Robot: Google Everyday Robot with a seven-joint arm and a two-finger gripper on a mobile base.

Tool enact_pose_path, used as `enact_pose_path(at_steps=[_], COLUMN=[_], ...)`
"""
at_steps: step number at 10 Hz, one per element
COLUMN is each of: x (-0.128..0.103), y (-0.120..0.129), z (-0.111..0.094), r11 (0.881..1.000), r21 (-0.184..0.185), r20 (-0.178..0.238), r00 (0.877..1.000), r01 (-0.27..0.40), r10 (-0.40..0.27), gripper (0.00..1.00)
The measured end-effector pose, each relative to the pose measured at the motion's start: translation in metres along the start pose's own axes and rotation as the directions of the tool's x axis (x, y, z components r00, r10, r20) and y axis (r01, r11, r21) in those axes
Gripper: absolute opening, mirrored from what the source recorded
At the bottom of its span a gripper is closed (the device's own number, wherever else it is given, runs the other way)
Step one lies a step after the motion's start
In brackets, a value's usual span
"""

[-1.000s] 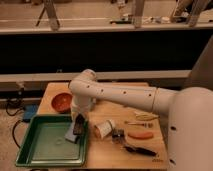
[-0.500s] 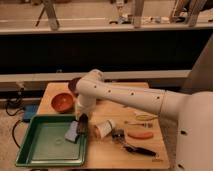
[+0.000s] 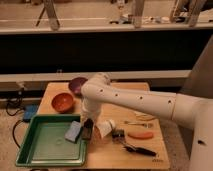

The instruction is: Wipe table surface with eraser

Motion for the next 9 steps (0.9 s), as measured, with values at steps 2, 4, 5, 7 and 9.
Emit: enact_pose_path(at_steps=[2, 4, 5, 7, 9], x=[-0.018, -0.033, -0.041, -0.052, -0.069], y=[0.022, 0.037, 0.045, 0.057, 0.061], z=[-0.004, 0.000, 0.003, 0.010, 0.021], r11=[0.999, 0.998, 0.997, 0.996, 0.997], r21=[-0.009, -0.010, -0.010, -0.009, -0.021], r20=[0.000, -0.006, -0.006, 0.001, 0.027], r00=[0.999, 0.998, 0.997, 0.996, 0.997], r01=[-0.035, -0.062, -0.075, -0.089, -0.077], r10=[0.035, 0.062, 0.075, 0.089, 0.078], gripper=[0.00, 0.00, 0.00, 0.00, 0.00])
